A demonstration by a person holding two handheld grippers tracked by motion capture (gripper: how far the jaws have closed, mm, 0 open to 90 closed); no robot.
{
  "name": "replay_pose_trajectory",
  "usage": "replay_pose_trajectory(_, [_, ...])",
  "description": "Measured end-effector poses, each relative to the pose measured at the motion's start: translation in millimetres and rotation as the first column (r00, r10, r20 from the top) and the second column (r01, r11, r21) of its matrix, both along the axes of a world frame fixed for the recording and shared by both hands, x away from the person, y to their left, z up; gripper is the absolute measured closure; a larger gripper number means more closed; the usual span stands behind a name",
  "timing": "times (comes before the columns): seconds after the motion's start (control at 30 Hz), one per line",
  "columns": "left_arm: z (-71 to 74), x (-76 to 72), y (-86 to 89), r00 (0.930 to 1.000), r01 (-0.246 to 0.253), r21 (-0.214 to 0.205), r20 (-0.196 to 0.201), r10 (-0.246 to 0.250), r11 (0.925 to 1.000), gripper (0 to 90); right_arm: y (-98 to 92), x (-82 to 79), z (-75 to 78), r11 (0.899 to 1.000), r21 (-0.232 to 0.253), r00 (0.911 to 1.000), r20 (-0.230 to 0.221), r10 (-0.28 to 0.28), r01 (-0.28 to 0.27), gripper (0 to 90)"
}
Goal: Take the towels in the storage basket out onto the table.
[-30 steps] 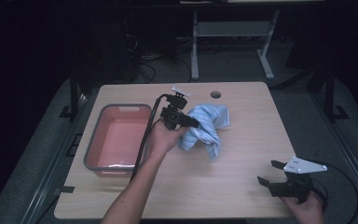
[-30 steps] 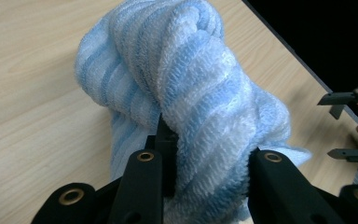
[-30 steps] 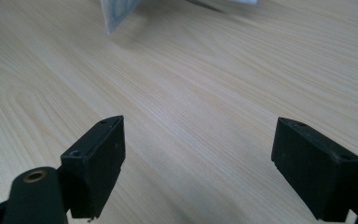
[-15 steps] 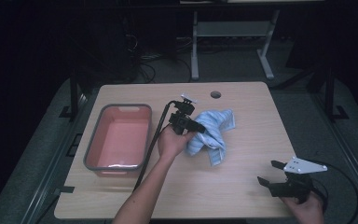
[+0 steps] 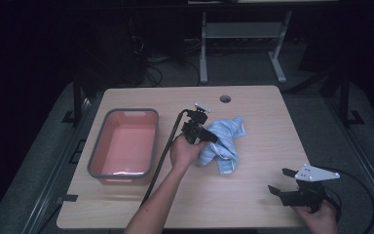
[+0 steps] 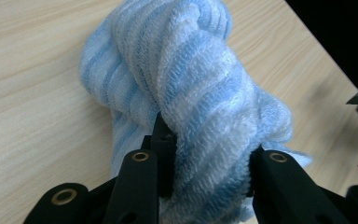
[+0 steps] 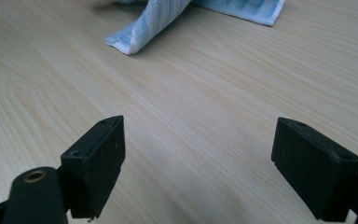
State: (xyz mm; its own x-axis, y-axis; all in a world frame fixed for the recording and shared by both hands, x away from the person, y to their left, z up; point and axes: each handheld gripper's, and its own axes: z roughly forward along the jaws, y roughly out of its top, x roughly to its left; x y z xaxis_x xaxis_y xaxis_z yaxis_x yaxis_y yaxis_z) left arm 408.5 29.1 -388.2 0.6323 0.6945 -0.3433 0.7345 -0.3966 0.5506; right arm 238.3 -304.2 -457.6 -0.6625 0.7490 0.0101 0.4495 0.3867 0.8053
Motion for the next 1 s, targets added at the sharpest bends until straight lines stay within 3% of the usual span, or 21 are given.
replay_pose_trajectory(0.4, [-14.5, 1.8, -10.5, 1.0, -0.006, 0.016, -0.005, 0.006, 0.9999, 66.5, 1.3, 0.1, -1.1, 1.0, 0.004, 1.0, -0.009, 0.001, -0.001, 16.8])
replay_pose_trajectory(0.53, [-20.4, 2.6, -12.6, 0.9997, -0.02, -0.002, -0.013, 0.02, 0.9998, 66.1, 0.3, 0.5, -1.6, 1.0, -0.003, 1.0, -0.004, 0.002, -0.002, 16.8])
replay_pose_trajectory(0.77, [-24.9, 2.6, -15.9, 0.9998, -0.017, 0.006, -0.012, 0.017, 0.9998, 63.7, -0.3, 0.6, -1.6, 1.0, 0.0, 0.9999, -0.013, -0.003, 0.003, 16.8])
replay_pose_trajectory(1.0, [-24.7, 1.3, -17.9, 0.9999, -0.013, 0.017, -0.006, 0.013, 0.9998, 50.8, -0.2, 1.0, -2.0, 1.0, -0.001, 0.9999, -0.014, -0.001, 0.001, 16.8])
